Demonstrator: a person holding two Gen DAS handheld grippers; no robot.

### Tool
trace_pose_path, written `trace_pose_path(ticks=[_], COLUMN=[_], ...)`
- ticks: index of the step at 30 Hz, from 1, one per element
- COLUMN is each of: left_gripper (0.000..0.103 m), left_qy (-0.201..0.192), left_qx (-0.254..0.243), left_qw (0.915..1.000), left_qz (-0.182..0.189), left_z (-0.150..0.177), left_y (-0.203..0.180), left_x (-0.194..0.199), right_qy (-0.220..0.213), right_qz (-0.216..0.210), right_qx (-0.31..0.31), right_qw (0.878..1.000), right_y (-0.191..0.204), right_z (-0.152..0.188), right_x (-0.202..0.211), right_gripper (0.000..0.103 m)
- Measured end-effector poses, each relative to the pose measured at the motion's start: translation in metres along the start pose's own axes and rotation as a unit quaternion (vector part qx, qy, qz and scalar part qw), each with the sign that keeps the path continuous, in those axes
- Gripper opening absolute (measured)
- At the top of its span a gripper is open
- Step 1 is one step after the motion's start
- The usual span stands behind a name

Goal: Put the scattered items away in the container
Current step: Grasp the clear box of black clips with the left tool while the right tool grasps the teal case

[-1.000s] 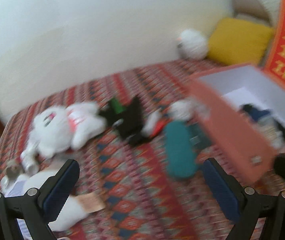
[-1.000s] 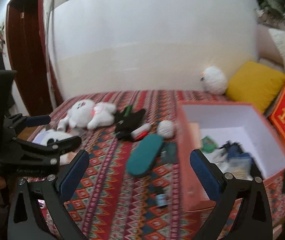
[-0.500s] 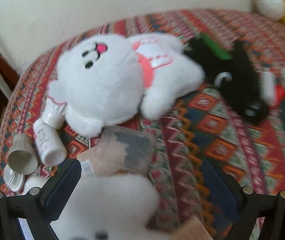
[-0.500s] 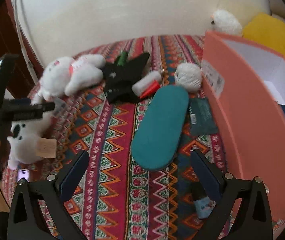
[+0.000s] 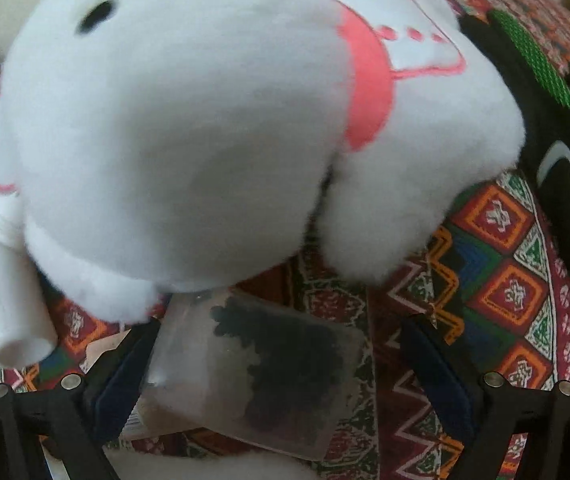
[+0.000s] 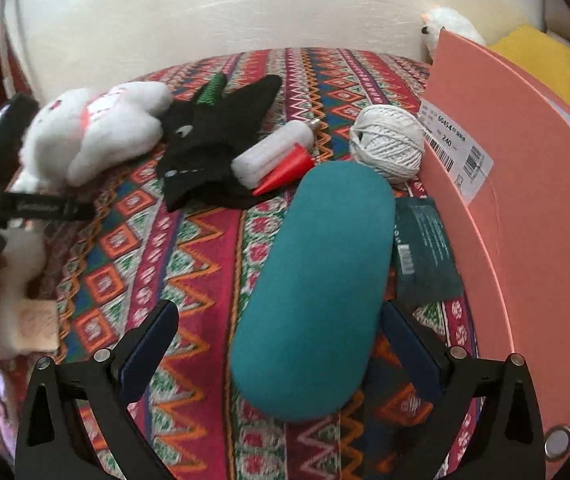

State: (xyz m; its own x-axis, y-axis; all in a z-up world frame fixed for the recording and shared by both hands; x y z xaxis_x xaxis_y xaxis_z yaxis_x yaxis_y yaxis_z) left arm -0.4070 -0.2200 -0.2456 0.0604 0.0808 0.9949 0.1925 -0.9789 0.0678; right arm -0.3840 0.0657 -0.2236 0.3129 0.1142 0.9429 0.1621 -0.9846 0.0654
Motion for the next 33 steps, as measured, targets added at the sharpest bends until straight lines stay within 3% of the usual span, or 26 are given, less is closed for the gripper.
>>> trace_pose_path(ticks=[3, 5, 6, 9, 17, 25, 30, 33], left_gripper=[0.101, 0.092, 0.075, 0.074, 0.074, 0.074, 0.074, 0.074], left_qy=[0.005, -0.004, -0.009, -0.025, -0.079, -0.110, -0.103, -0.100], left_qx=[-0.001, -0.007, -0.014, -0.035, -0.059, -0.094, -0.109, -0.105], left_qw=[1.0000, 1.0000, 0.9998, 0.9990, 0.9940, 0.9860, 0.9853, 0.9861], left_qz=[-0.002, 0.003, 0.004, 0.015, 0.047, 0.083, 0.082, 0.081], left_z=[-0.001, 0.000, 0.003, 0.016, 0.078, 0.138, 0.167, 0.172], left_y=[-0.004, -0.010, -0.014, -0.031, -0.083, -0.114, -0.128, -0.128], left_x=[-0.002, 0.001, 0.005, 0.017, 0.060, 0.099, 0.097, 0.095], right_qy=[0.009, 0.008, 0.000, -0.017, -0.028, -0.026, 0.028, 0.045], right_qz=[-0.012, -0.017, -0.028, -0.054, -0.099, -0.109, -0.102, -0.091], right_qx=[-0.023, -0.038, -0.041, -0.041, -0.011, 0.030, 0.045, 0.058], right_qw=[1.000, 0.999, 0.999, 0.998, 0.995, 0.993, 0.993, 0.993], right_y=[-0.008, -0.017, -0.022, -0.029, -0.022, -0.012, -0.008, -0.005], right_z=[-0.007, -0.007, -0.006, 0.003, 0.044, 0.112, 0.160, 0.162], right_x=[-0.015, -0.021, -0.019, -0.006, 0.039, 0.079, 0.056, 0.034], right_gripper=[0.102, 0.085, 0.075, 0.069, 0.068, 0.068, 0.069, 0.074])
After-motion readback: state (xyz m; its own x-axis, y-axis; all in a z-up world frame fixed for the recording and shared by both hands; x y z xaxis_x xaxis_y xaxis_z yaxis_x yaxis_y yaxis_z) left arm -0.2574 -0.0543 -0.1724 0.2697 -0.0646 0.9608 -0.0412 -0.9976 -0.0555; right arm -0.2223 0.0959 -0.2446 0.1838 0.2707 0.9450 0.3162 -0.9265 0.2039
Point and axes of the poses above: each gripper's, at about its wrist camera, not at the fingertips, and x roughly against the way its jaws point, y to its left, z to its underside, the point moved 7 cm from there along -x, roughly the way its jaws point, and after that the axes turned 13 degrees about y, right-handed, at the moved point
